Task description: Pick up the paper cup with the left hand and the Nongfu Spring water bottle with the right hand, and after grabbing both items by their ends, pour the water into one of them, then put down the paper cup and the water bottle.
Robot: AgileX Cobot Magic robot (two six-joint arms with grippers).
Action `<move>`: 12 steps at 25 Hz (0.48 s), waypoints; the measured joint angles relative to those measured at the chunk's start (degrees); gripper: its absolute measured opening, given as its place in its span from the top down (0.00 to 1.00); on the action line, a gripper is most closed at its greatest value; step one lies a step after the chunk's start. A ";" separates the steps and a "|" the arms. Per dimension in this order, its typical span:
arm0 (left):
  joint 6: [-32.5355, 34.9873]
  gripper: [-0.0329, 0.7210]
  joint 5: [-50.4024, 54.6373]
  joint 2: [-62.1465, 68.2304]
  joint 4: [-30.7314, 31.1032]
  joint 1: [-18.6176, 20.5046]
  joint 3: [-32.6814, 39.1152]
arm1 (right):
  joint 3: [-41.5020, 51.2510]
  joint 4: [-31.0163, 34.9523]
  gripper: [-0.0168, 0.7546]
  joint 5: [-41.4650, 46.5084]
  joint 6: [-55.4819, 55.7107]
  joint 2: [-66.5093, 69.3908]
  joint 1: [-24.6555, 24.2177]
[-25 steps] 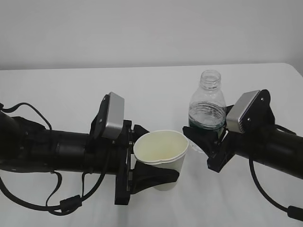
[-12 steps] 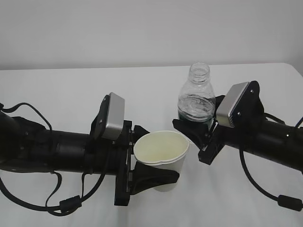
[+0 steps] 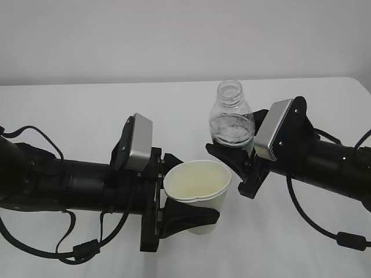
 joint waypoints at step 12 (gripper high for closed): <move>0.00 0.34 1.28 0.00 0.00 0.00 0.00 | 0.00 1.51 0.37 0.38 -9.32 0.00 0.00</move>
